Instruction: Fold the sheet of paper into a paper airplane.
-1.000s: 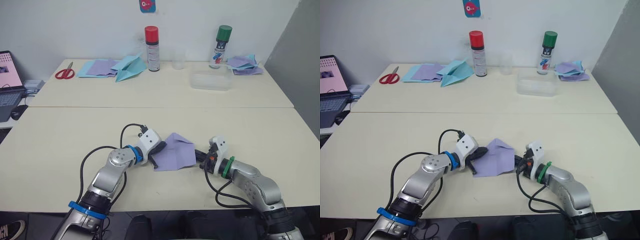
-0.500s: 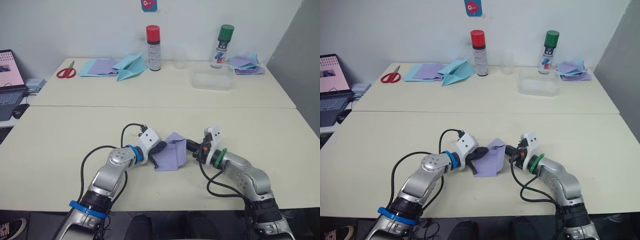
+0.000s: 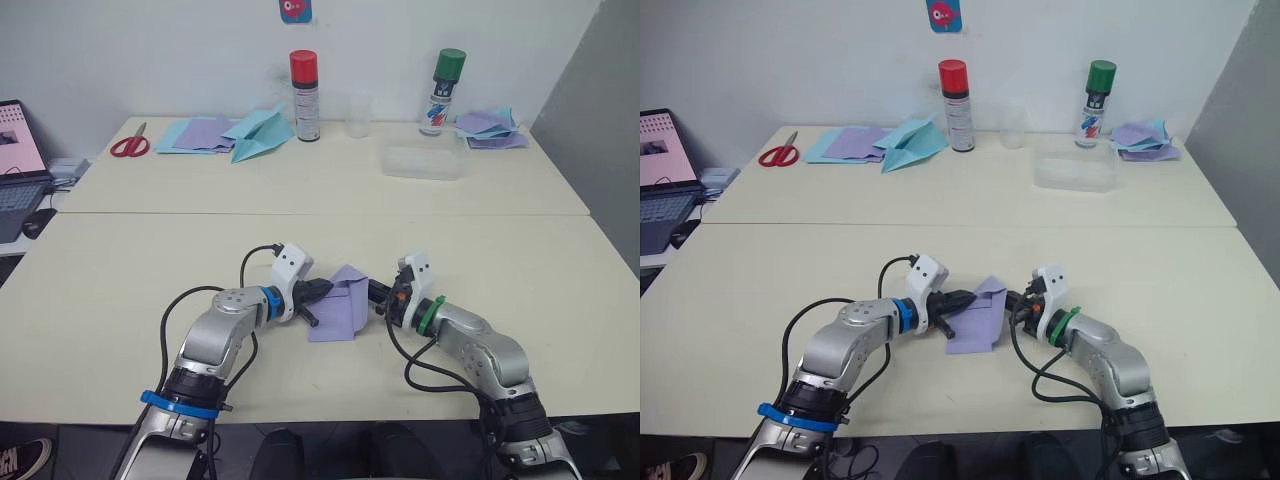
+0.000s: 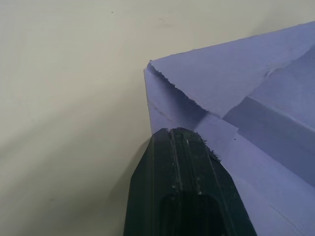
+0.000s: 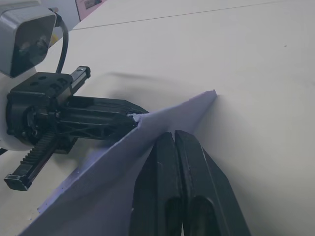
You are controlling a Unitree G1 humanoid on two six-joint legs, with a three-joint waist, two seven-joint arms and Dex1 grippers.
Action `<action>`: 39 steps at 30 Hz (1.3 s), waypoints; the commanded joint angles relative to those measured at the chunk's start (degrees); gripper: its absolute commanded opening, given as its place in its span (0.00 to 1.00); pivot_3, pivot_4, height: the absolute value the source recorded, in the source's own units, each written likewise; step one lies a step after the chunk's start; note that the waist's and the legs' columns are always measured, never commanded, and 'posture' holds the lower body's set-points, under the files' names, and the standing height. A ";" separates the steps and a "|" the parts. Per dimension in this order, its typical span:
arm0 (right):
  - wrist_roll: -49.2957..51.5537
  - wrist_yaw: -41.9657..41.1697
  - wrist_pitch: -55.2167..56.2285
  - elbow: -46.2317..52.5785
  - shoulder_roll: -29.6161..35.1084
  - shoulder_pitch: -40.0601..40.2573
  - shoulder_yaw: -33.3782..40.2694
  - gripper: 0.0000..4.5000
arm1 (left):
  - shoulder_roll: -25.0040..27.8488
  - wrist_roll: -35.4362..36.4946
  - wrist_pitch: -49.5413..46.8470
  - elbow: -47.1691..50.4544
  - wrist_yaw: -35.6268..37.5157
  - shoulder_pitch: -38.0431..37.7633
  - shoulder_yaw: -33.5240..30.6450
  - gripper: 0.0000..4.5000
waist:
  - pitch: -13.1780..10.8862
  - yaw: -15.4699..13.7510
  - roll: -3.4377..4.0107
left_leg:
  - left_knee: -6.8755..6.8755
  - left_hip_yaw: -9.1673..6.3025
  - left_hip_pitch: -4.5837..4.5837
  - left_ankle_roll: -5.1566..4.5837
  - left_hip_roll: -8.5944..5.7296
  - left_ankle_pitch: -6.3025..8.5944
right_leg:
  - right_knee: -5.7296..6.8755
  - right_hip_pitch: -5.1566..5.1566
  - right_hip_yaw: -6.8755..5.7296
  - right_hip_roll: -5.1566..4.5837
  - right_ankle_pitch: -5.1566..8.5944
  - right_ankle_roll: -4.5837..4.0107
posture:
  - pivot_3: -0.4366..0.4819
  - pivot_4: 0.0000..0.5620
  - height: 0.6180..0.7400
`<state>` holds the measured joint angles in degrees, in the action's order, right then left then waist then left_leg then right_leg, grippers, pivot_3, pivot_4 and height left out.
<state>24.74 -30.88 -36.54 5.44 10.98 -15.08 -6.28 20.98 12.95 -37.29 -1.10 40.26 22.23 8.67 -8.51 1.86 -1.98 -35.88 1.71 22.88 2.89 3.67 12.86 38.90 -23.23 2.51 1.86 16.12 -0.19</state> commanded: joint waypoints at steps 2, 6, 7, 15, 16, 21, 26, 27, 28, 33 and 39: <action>-0.32 -0.79 1.53 1.21 -0.71 -1.74 -0.79 0.01 | 0.90 -1.43 -0.88 -1.54 0.42 0.24 2.16 0.00 | -0.01 0.01 0.02 | 0.00 0.00 0.00 0.00 0.00 0.00 | 0.00 0.00 0.00 0.00 0.00 0.00 | 0.48 0.27 1.00; -0.63 -1.16 1.67 1.20 -0.99 -2.09 -1.29 0.01 | 0.90 -2.20 0.10 -1.41 0.95 1.52 3.88 0.00 | -0.03 -0.06 0.02 | 0.00 0.00 0.02 0.00 -0.02 0.00 | 0.00 0.00 0.00 0.00 0.00 0.00 | 0.48 0.27 1.00; -0.70 -1.20 1.75 1.09 -1.07 -2.21 -1.39 0.01 | 1.03 -2.44 0.41 -1.58 1.13 1.88 4.20 0.00 | -0.03 -0.08 0.01 | -0.01 0.00 0.02 0.00 -0.03 0.00 | -0.01 0.00 0.00 0.00 0.00 0.00 | 0.48 0.27 1.00; -1.21 -1.47 2.35 0.74 -1.25 -2.33 -2.43 0.01 | 3.07 -6.37 5.24 -2.97 5.16 4.16 9.37 0.00 | -0.06 -0.16 0.01 | -0.01 0.00 0.06 0.00 -0.08 0.00 | -0.03 -0.01 0.03 -0.01 0.00 0.00 | 0.48 0.27 1.00; -1.27 -1.49 2.42 0.63 -1.26 -2.34 -2.47 0.01 | 3.03 -6.53 5.67 -3.22 5.45 4.27 9.45 0.00 | -0.06 -0.15 0.01 | -0.01 0.01 0.06 0.00 -0.08 0.00 | -0.03 -0.01 0.03 0.00 0.00 0.00 | 0.48 0.27 1.00; -1.80 -1.41 2.81 0.59 -1.38 -1.94 -3.08 0.01 | 2.74 -6.39 8.15 -3.45 8.17 4.76 9.83 0.00 | -0.07 -0.16 0.01 | -0.01 0.01 0.07 0.00 -0.07 0.00 | -0.04 -0.02 0.01 0.00 0.01 0.00 | 0.48 0.27 1.00; -2.69 -1.38 4.20 0.45 -1.37 -1.85 -3.79 0.01 | 3.00 -6.55 9.50 -3.57 10.25 4.57 10.15 0.00 | -0.08 -0.11 0.00 | 0.00 0.03 0.10 0.00 -0.08 0.00 | -0.05 -0.03 0.02 0.00 0.02 0.01 | 0.48 0.27 1.00; -3.04 -1.63 5.38 0.46 -1.43 -1.83 -4.00 0.01 | 2.91 -6.79 9.37 -3.93 9.92 4.59 10.04 0.00 | -0.08 -0.10 0.00 | 0.00 0.02 0.09 0.00 -0.08 0.00 | -0.05 -0.03 0.03 0.00 0.02 0.01 | 0.48 0.27 1.00; -3.36 -1.90 6.14 0.57 -1.42 -1.84 -4.25 0.01 | 2.83 -7.12 9.31 -4.37 9.43 4.63 9.91 0.00 | -0.08 -0.10 0.00 | 0.00 0.02 0.09 0.00 -0.07 0.00 | -0.05 -0.04 0.02 0.00 0.02 0.01 | 0.48 0.27 1.00; -4.75 -3.35 6.18 -0.23 -0.72 -2.10 -6.45 0.01 | 3.44 -7.88 8.15 -5.35 7.40 4.09 8.62 0.00 | -0.08 -0.10 0.00 | -0.01 0.02 0.08 0.00 -0.06 0.00 | -0.03 -0.04 -0.01 0.00 0.02 0.01 | 0.48 0.27 1.00; -7.60 -3.90 7.89 -4.49 -1.36 -3.55 -8.75 0.01 | 7.55 -6.36 3.33 -1.13 6.32 1.48 4.13 0.00 | -0.08 0.60 -0.04 | -0.02 0.01 -0.01 0.00 0.02 0.00 | 0.03 -0.02 0.05 0.00 0.02 0.01 | 0.48 0.27 1.00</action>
<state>17.92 -34.11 -29.68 1.56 9.91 -18.06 -14.28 26.28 6.97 -30.81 -1.92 47.85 25.10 15.18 -8.60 2.46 -2.02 -35.89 1.70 22.84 2.89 3.71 12.86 38.96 -23.25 2.57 1.86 16.13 -0.18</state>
